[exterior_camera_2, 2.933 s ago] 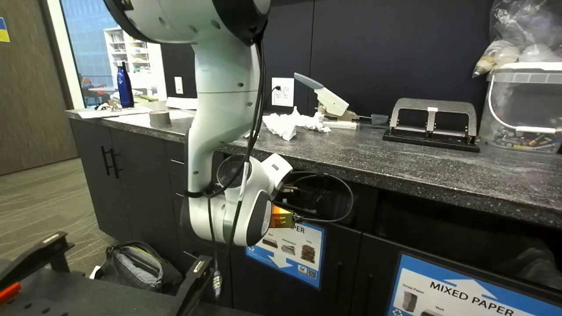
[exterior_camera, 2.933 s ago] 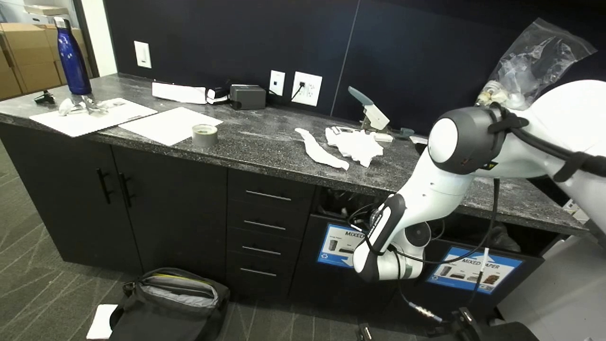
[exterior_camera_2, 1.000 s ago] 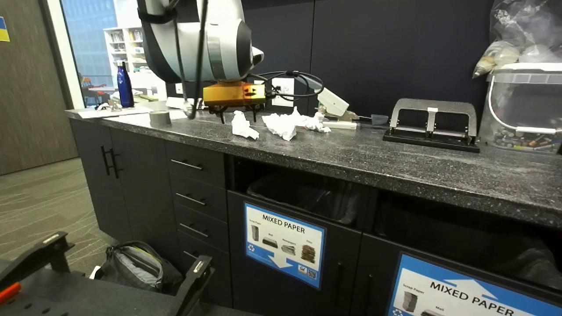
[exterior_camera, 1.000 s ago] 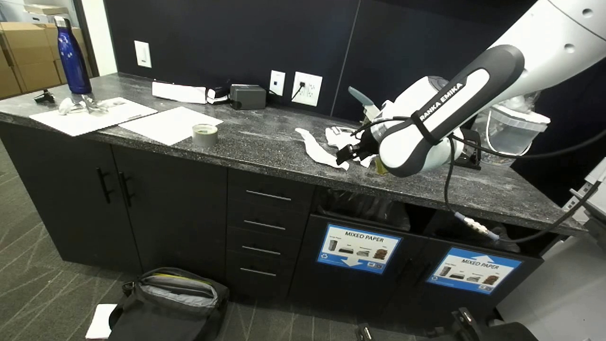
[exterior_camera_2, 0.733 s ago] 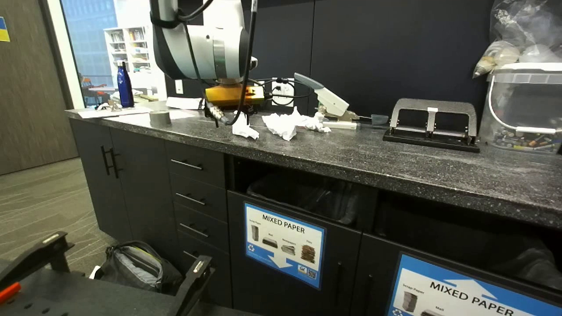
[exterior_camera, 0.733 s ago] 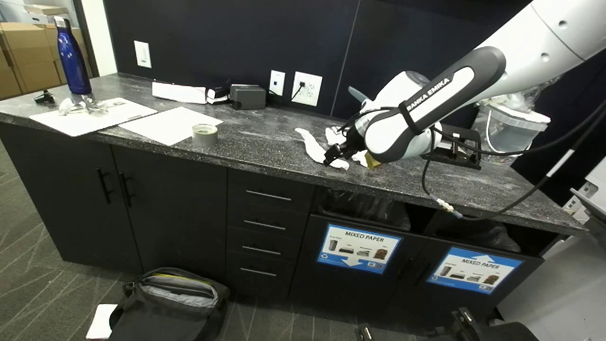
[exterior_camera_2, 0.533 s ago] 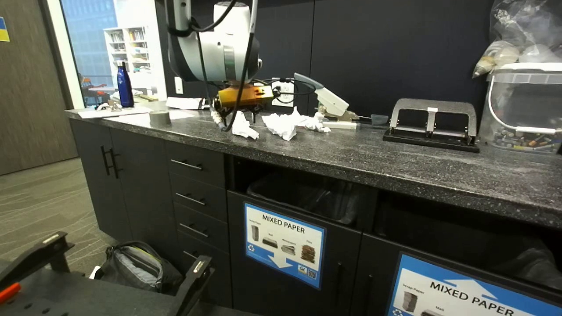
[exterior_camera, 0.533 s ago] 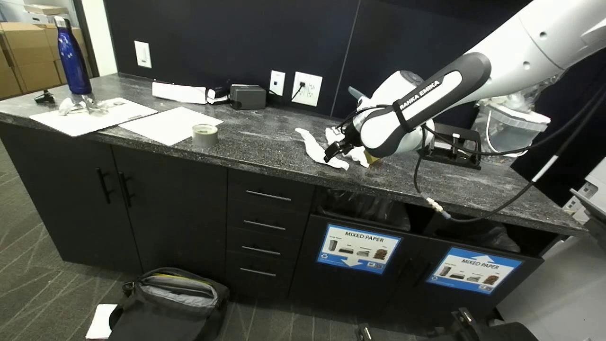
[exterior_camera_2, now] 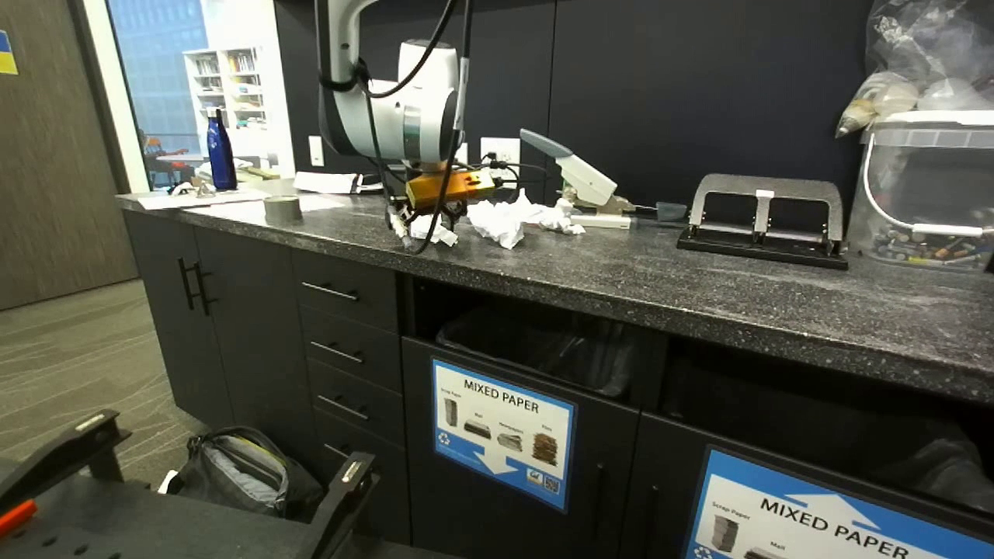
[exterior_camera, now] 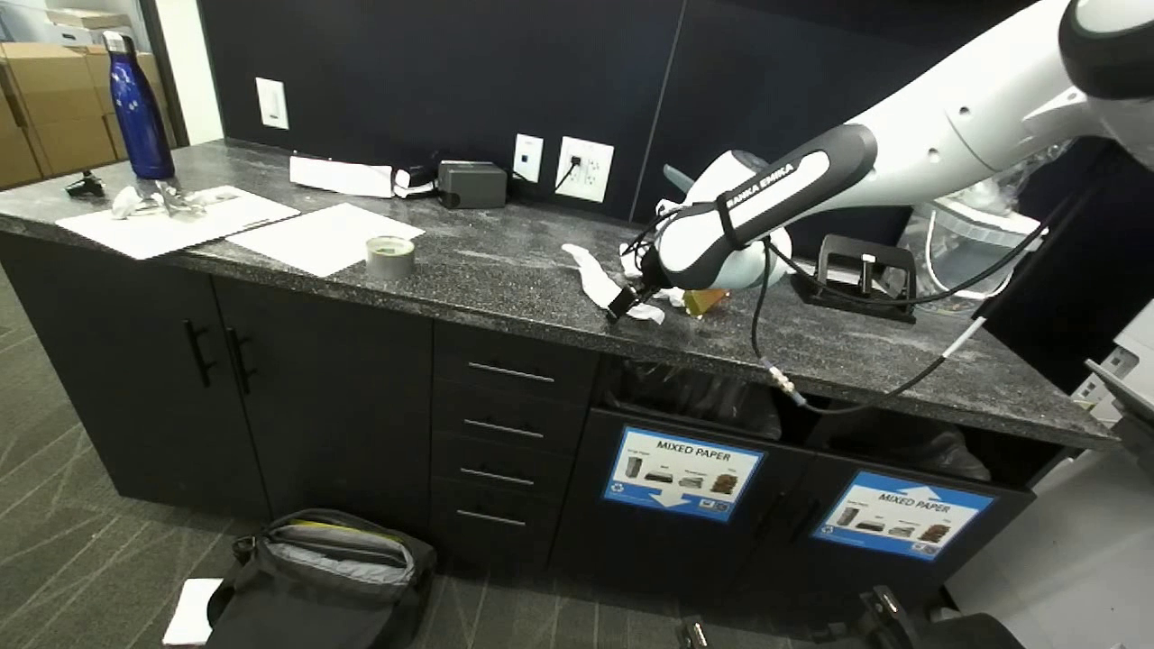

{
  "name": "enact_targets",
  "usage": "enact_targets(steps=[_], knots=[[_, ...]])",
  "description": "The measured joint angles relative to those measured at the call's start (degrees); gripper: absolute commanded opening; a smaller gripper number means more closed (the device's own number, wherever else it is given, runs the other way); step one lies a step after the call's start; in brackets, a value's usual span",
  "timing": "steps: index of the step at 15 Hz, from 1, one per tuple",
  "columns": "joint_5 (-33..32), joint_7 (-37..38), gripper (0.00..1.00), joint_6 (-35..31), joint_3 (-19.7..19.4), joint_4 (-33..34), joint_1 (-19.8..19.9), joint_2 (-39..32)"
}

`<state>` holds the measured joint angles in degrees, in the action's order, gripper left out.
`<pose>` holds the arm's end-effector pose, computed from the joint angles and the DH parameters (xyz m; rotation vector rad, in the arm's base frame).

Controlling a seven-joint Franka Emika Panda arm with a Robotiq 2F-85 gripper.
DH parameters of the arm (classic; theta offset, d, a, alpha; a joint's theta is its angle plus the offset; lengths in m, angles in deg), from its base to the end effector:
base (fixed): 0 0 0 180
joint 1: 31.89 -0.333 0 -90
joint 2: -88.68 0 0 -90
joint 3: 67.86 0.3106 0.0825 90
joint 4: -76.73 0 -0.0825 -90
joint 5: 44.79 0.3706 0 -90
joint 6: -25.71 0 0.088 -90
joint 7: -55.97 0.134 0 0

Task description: Put all the white pieces of papers in the left bin

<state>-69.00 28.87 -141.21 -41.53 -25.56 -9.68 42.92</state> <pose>0.6826 0.0403 0.1722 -2.8294 -1.1064 -0.7043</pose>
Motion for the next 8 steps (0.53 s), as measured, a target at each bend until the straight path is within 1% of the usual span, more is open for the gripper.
enact_targets(steps=[1, 2, 3, 5, 6, 8], knots=[[2.27, -2.72, 1.00, 1.26, -0.02, 1.18, -0.60, -1.07], [3.87, -4.78, 0.75, 2.14, -0.09, 2.48, -1.15, -1.92], [5.08, -6.45, 0.74, 2.69, -0.37, 3.69, -1.76, -2.50], [7.07, -8.87, 0.59, 3.54, -1.16, 6.01, -3.09, -3.30], [7.92, -9.91, 0.49, 3.89, -1.60, 7.08, -3.73, -3.60], [9.08, -11.33, 0.35, 4.50, -2.70, 8.88, -4.99, -4.05]])
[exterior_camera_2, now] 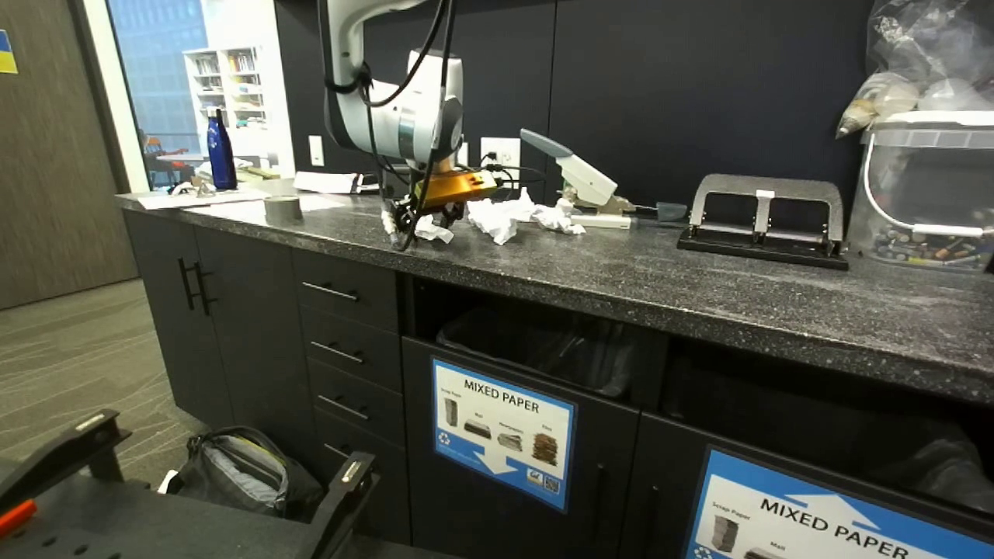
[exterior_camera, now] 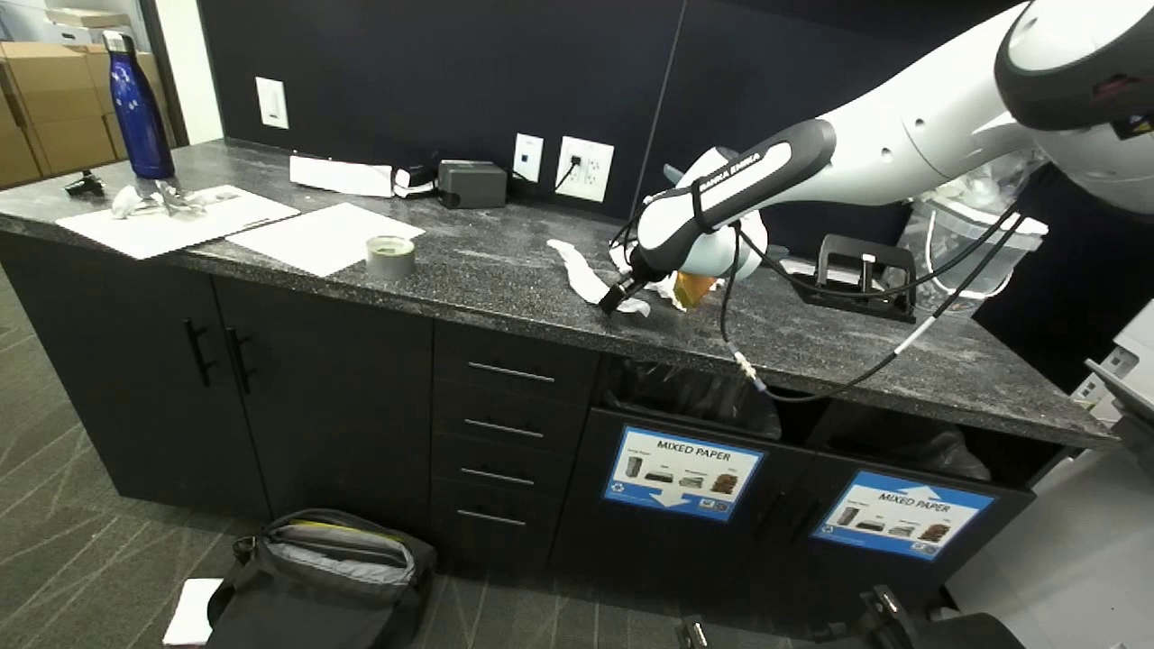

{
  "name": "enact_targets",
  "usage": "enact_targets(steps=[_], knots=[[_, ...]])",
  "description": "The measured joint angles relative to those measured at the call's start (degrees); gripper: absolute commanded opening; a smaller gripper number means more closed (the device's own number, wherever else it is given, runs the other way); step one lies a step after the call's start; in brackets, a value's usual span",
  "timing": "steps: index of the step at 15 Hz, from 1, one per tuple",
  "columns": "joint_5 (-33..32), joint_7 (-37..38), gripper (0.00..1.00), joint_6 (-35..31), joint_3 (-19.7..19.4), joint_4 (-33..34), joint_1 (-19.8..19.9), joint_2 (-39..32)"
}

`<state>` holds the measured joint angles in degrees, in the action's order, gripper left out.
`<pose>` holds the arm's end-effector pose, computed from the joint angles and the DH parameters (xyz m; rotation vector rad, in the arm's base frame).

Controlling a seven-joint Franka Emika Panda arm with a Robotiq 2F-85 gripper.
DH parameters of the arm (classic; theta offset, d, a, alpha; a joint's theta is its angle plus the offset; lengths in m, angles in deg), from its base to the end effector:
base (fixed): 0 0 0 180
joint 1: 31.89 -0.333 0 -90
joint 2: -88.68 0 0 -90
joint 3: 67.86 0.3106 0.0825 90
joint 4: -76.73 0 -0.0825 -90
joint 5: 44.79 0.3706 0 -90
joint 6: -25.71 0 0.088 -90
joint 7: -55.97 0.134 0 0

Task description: Put all the white pieces of papers in the left bin

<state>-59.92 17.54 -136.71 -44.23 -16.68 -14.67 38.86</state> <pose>0.7142 0.0471 0.1671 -2.7835 -1.2112 -0.6858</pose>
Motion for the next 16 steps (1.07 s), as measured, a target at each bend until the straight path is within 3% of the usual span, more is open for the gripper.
enact_targets(steps=[3, 6, 12, 16], knots=[[0.94, -1.57, 0.14, 0.57, -1.44, 1.92, -1.57, -0.39], [2.98, -2.19, 0.04, 7.47, -1.94, 4.50, -2.64, -0.37], [8.73, -2.11, 0.09, 28.78, -6.62, 6.68, -5.64, 2.03], [10.50, -1.08, 0.08, 32.26, -9.88, 1.56, -6.36, 5.90]])
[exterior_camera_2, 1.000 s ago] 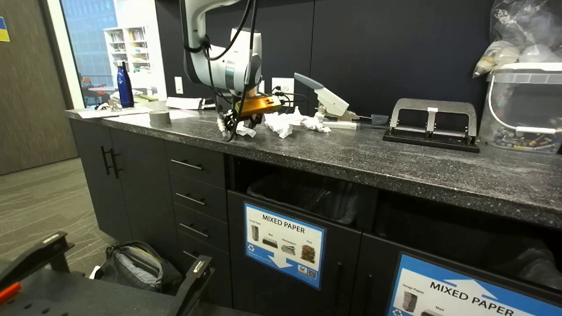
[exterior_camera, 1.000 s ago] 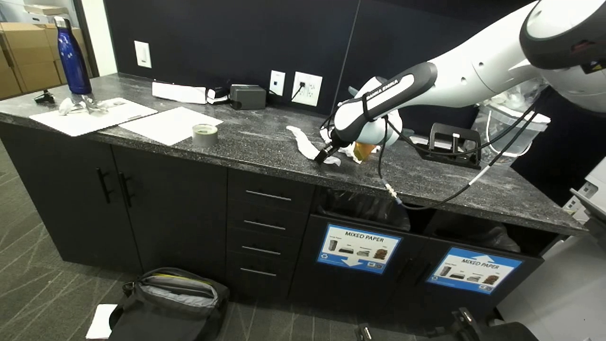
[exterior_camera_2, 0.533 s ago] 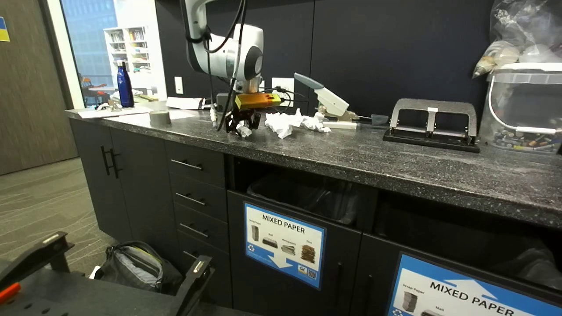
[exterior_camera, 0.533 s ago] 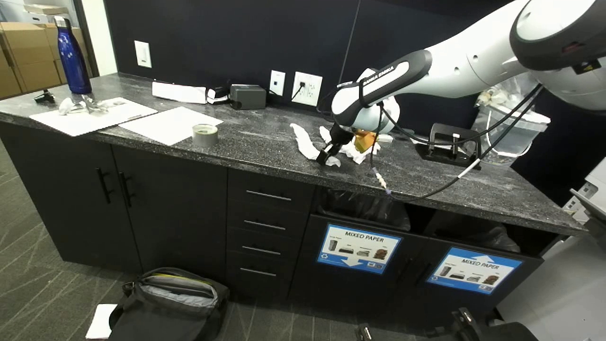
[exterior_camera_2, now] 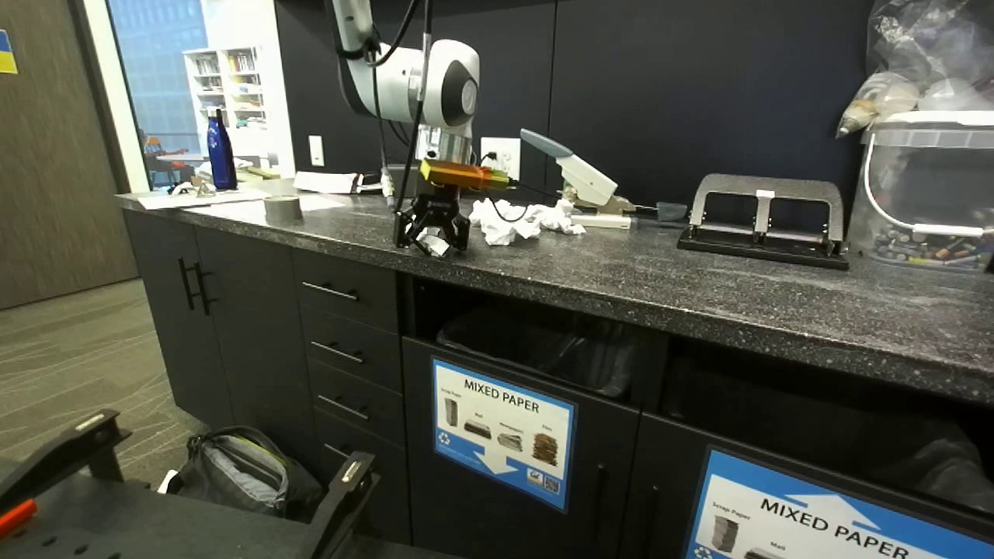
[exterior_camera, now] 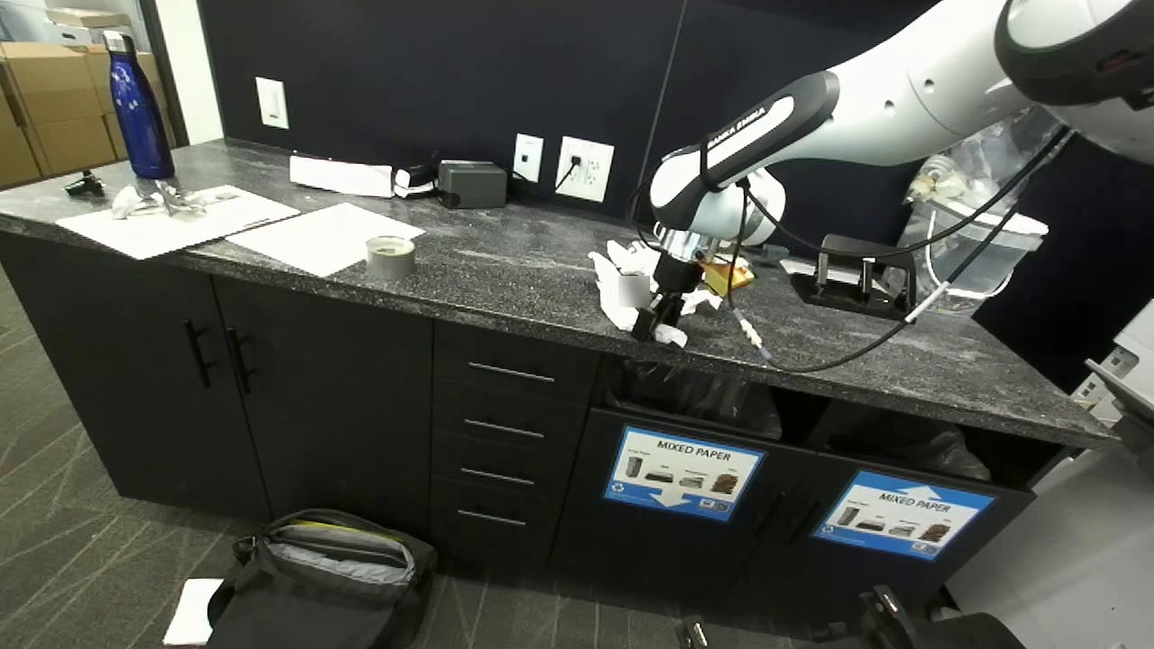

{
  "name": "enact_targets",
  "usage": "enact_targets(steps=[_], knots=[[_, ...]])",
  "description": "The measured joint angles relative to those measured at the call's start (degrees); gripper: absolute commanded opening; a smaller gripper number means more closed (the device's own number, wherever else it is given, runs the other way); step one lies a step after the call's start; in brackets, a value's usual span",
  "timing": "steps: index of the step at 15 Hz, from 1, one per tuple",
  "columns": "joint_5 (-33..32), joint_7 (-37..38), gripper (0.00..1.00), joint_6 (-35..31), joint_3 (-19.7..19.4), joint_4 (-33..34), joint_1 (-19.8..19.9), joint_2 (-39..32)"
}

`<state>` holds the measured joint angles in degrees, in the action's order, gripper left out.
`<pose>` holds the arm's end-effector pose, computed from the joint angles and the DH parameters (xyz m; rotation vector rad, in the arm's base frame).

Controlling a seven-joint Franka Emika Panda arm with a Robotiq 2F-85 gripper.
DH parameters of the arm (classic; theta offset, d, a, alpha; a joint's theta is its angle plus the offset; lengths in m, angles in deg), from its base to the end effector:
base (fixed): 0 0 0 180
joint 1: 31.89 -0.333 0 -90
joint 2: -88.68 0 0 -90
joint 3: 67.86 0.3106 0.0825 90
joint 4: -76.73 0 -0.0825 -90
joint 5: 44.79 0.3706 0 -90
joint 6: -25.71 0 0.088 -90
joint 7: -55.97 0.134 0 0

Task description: Put all the white pieces of papers in the left bin

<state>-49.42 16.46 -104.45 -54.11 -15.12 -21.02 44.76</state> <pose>0.6700 0.0148 0.1611 -2.8128 -1.0842 0.0561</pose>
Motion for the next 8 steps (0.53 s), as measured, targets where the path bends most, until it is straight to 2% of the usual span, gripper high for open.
enact_targets(steps=[3, 8], knots=[[1.13, 0.42, 0.09, -1.16, -2.01, -8.10, 0.14, 4.88], [2.76, 0.50, 0.09, -10.66, -4.87, -23.71, 1.69, 13.52]])
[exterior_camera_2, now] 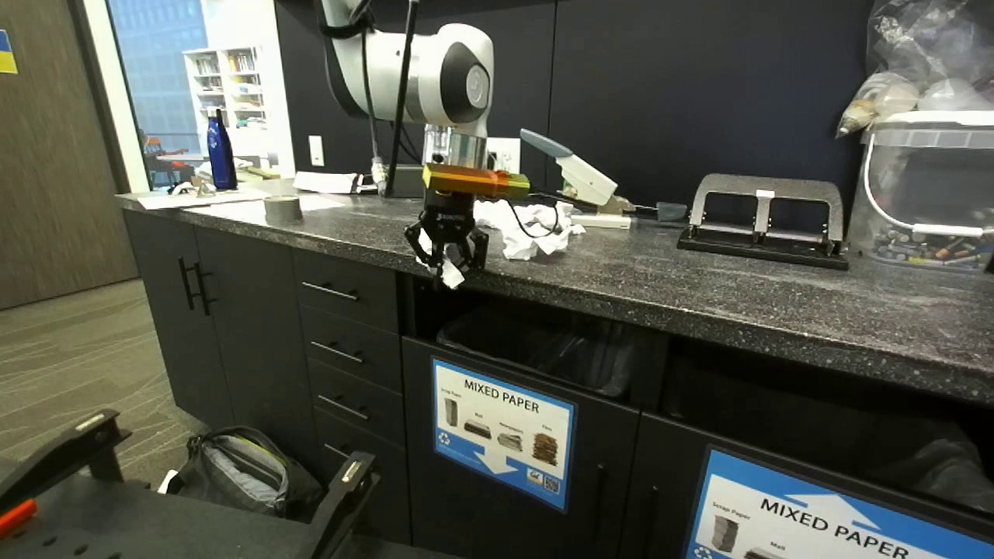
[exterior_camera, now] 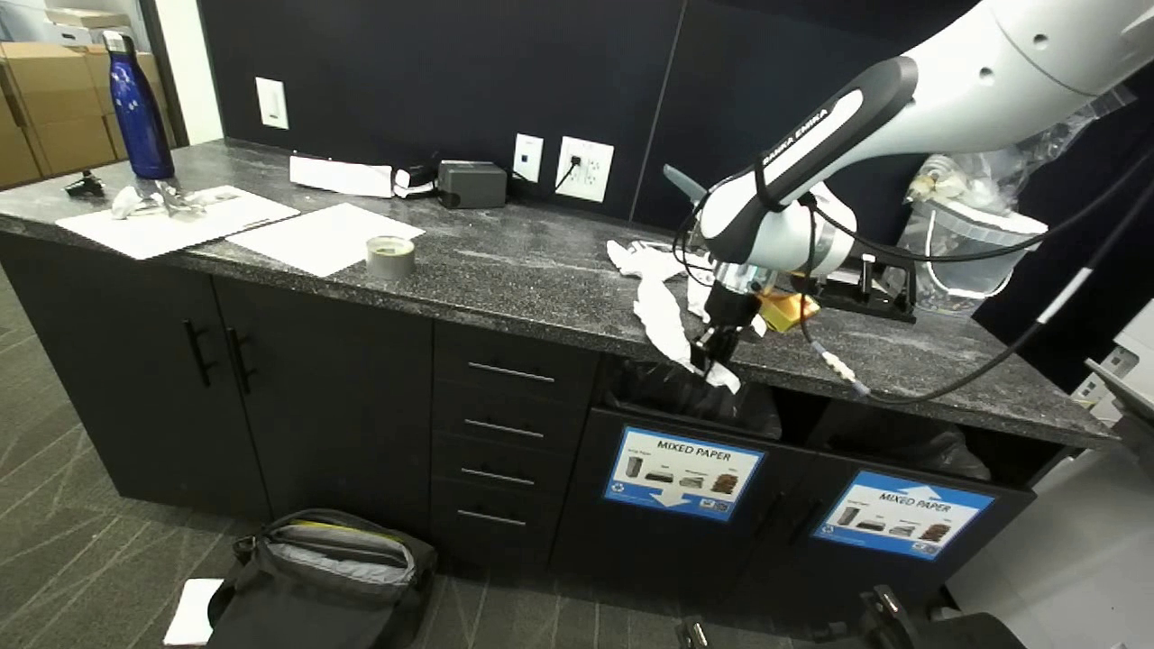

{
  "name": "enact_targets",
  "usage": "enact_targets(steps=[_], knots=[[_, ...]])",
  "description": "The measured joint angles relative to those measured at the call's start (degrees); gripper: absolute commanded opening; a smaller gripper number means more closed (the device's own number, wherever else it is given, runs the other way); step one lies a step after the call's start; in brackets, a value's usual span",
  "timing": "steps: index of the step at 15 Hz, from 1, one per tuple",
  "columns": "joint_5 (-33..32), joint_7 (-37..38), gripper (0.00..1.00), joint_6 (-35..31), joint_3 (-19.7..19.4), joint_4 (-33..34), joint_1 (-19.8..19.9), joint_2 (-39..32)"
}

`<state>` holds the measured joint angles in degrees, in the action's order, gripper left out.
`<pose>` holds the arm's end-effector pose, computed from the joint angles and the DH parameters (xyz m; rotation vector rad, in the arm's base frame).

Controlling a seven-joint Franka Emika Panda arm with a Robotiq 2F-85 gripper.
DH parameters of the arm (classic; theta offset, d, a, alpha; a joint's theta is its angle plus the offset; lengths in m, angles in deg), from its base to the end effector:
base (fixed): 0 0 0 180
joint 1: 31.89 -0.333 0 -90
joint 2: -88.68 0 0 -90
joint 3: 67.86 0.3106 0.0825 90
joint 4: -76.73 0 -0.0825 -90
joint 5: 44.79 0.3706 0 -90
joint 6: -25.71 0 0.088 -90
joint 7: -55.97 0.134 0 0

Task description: Put all the white pieces of papers in the left bin

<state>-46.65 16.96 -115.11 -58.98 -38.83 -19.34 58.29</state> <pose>0.5797 -0.0364 0.1605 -2.9069 -0.9393 0.0845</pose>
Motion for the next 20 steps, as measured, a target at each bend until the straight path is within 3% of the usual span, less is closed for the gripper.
enact_targets(steps=[10, 15, 20], knots=[[3.17, -1.96, 0.09, -24.19, -0.84, -30.48, 3.25, 19.94], [13.22, -8.35, 0.09, -21.98, -0.65, -42.37, 1.24, 29.62], [15.62, -8.57, 0.09, -19.67, -4.72, -43.36, -4.66, 28.96]])
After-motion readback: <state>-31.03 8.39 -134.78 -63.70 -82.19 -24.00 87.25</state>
